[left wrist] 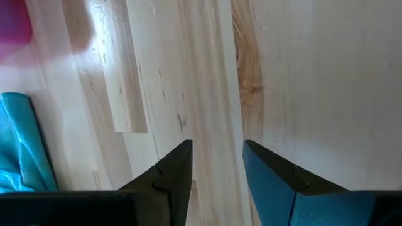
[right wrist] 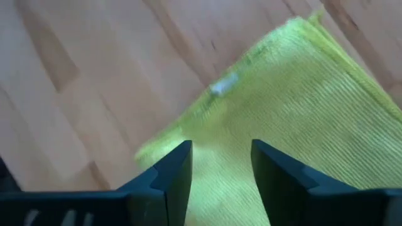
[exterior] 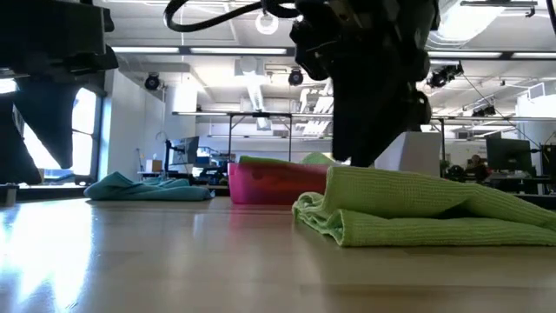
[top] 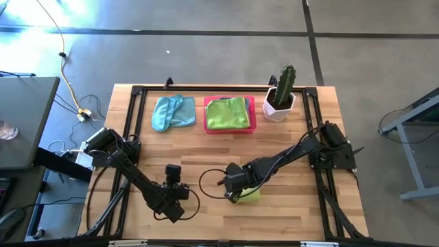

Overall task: Fold microfiber towels
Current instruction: Fold the light green microfiber cloth, then stack the folded light green microfiber cloth on top of the green microfiber cloth in the pink bin

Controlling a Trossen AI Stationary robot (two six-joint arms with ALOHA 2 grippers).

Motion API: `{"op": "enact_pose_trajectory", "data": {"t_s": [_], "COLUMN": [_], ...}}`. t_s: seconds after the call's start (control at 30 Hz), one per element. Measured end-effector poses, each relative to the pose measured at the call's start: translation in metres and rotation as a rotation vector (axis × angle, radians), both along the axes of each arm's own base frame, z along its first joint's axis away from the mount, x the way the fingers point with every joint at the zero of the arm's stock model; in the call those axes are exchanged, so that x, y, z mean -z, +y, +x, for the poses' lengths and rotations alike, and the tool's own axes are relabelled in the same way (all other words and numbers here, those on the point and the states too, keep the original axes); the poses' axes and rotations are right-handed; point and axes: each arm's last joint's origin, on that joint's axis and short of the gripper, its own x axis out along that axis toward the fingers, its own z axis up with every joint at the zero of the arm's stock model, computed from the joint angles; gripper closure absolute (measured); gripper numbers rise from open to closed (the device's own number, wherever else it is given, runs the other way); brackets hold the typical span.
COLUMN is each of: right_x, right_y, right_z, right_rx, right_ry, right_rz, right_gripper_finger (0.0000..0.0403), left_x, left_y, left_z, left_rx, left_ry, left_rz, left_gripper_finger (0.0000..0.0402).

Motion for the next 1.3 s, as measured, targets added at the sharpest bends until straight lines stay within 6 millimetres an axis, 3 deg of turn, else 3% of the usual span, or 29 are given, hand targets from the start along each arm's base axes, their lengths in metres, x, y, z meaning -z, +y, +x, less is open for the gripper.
{"op": "enact_pose_trajectory", "data": {"t_s": [0.17, 0.47, 0.63, 0.8, 1.03, 1.17, 1.3], "right_x": [-0.005, 0.012, 0.025, 0.026, 0.007, 0.011, 0.023], "right_y": [0.009, 0.047, 0.053, 0.056, 0.081, 0.100, 0.109], "right_z": [-0.006, -0.029, -0.038, -0.038, -0.044, -0.062, -0.071], "right_rx": [-0.110, -0.127, -0.167, -0.215, -0.422, -0.528, -0.460], "right_ry": [0.036, -0.017, -0.005, -0.002, -0.024, -0.068, -0.142], "right_rz": [-0.018, -0.133, -0.197, -0.185, -0.183, -0.329, -0.471], "right_gripper_finger": [0.0241, 0.0240, 0.0240, 0.0240, 0.0240, 0.0240, 0.0240], "left_x": [0.000, 0.000, 0.000, -0.004, -0.008, -0.009, -0.013], "left_y": [0.000, 0.000, 0.003, 0.004, -0.009, -0.021, -0.027], "left_z": [0.000, 0.001, 0.002, 0.009, 0.031, 0.048, 0.056], "left_rx": [-0.014, -0.039, -0.084, -0.118, 0.088, 0.239, 0.272], "left_ry": [-0.011, -0.030, -0.041, -0.091, -0.228, -0.327, -0.418], "left_rz": [-0.005, -0.004, -0.019, -0.016, -0.081, -0.141, -0.197], "left_gripper_finger": [0.0271, 0.0271, 0.0271, 0.0271, 0.0271, 0.0271, 0.0271]}}
